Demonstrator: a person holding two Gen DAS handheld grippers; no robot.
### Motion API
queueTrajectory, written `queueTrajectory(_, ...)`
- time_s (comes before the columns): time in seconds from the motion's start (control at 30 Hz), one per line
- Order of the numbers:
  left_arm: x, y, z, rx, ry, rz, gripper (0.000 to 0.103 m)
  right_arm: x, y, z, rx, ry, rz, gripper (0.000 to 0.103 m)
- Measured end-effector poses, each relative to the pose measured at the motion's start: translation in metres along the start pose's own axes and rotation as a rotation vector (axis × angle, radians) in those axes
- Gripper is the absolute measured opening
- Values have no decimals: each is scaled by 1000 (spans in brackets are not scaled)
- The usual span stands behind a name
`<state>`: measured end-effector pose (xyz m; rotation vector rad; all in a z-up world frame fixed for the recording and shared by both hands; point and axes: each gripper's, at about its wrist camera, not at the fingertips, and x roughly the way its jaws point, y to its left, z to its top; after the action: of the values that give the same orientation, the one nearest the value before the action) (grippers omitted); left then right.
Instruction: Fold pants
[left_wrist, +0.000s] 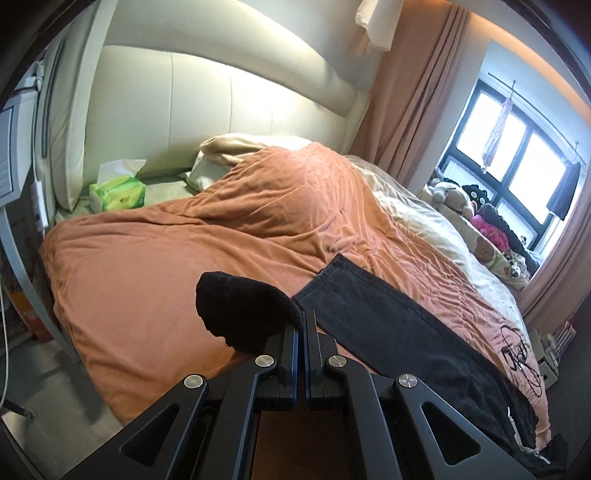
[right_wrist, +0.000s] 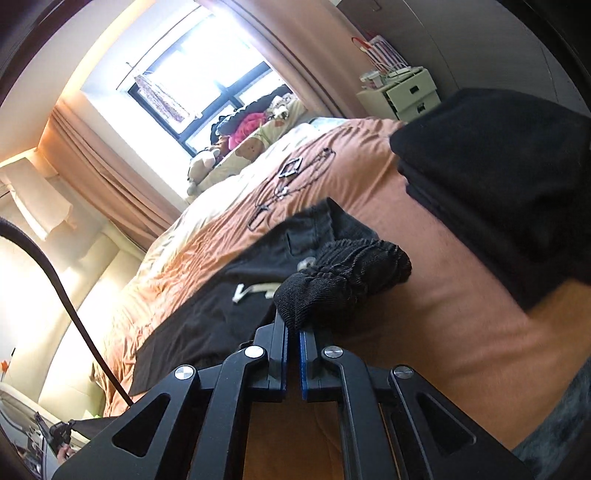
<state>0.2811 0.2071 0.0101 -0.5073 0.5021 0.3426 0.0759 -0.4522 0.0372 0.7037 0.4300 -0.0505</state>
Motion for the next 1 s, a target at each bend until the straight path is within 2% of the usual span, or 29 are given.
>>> queueTrajectory(0.5,75,-67,57,71,-11,-27,2,68,36,45,-31,-40,-34,1)
queueTrajectory(1.0,206,-123,78,127,96,-6,2,176,72,90,-57,-6,-134,1)
